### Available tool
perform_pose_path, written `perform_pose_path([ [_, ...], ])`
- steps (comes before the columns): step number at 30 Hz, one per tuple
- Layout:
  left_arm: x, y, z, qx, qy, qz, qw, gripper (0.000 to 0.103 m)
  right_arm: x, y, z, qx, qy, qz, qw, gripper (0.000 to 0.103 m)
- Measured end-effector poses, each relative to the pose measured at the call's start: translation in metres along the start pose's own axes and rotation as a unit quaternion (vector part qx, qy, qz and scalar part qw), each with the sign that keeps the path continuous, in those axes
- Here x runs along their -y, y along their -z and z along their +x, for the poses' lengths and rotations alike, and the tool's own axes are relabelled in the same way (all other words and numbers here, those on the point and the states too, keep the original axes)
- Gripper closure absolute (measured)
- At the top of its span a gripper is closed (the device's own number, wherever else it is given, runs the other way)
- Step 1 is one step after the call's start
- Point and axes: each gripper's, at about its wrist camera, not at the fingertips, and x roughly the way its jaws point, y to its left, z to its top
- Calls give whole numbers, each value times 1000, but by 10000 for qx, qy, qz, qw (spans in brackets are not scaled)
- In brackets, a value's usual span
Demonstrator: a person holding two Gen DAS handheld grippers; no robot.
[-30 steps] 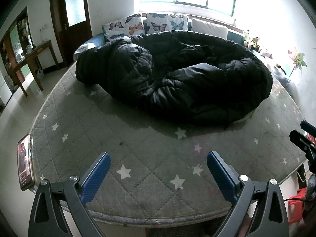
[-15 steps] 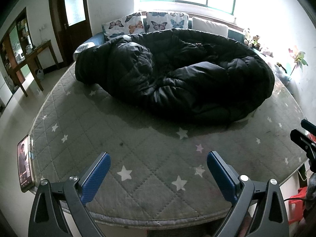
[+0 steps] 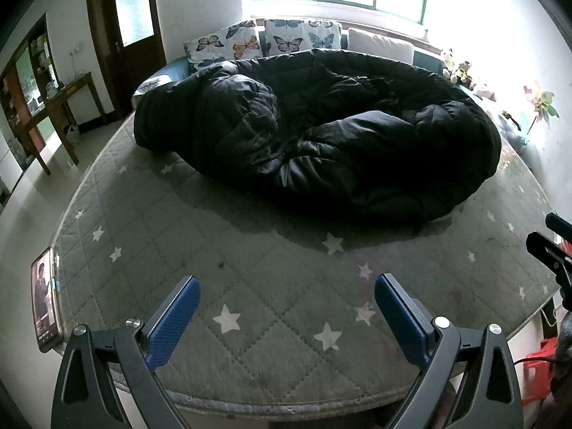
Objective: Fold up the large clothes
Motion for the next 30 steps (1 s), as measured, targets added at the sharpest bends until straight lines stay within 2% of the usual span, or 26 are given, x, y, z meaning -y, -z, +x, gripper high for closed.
perform_pose_path([
  [11,-1,-15,3,49,11,154,9999,0,-1,-16,6,7,30,-173,9998,0],
  [21,0,-68,5,359,96,346,9987,0,4,-55,17,127,-61,-396,9991,0],
  [25,12,-94,14,458,353,620,9964,1,3,-70,27,146,-100,-531,9984,0],
  [27,23,-105,24,418,622,901,9931,1,3,-79,35,98,-256,-564,9980,1],
  [30,35,-116,43,268,833,1210,9888,4,2,-86,46,-1,-397,-635,9972,6],
])
